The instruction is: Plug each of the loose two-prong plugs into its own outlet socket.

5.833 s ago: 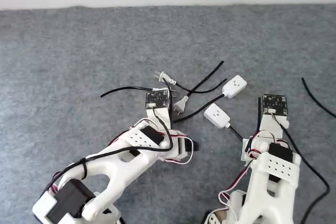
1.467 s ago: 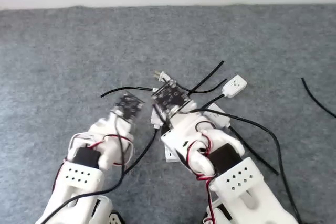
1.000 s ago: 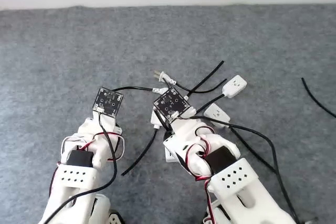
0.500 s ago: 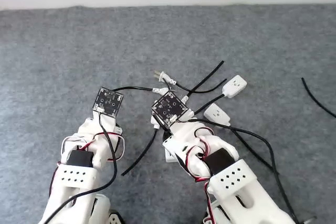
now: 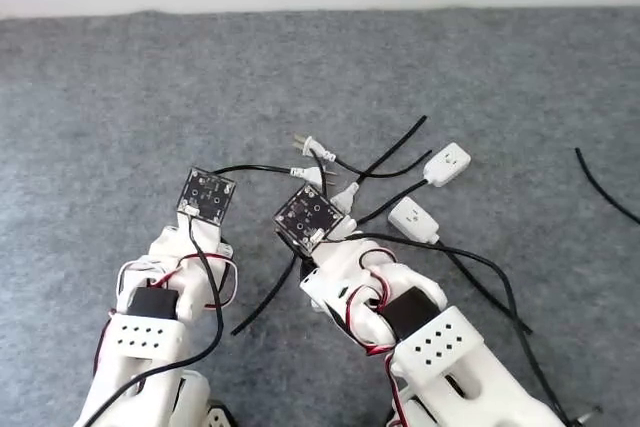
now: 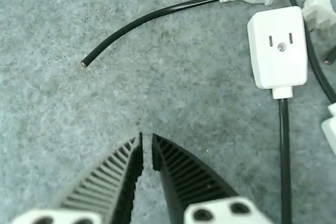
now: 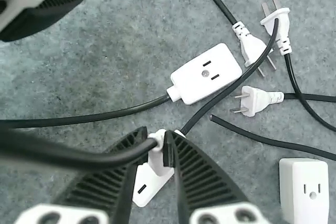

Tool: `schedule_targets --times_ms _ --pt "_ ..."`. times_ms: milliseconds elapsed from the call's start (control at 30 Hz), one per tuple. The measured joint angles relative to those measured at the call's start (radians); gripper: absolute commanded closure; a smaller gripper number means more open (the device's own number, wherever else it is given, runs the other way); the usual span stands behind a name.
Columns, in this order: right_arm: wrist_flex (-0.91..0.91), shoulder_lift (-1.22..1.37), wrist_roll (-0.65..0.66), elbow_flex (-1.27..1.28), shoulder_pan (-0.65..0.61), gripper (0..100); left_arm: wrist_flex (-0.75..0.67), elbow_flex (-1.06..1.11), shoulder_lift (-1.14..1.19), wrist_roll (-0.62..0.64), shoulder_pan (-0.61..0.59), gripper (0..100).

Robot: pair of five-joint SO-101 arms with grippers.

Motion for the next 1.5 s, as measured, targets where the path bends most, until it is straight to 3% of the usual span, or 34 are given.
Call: schedule_targets --times_ms 1200,1500 --pt "-0.072 -0.02 0.164 0.084 0.069 99.0 0.0 0.0 0.0 0.0 0.0 97" --pt "-0.043 0.175 0.161 -0.023 0.046 99.0 0.0 0.009 0.0 0.0 0.0 97"
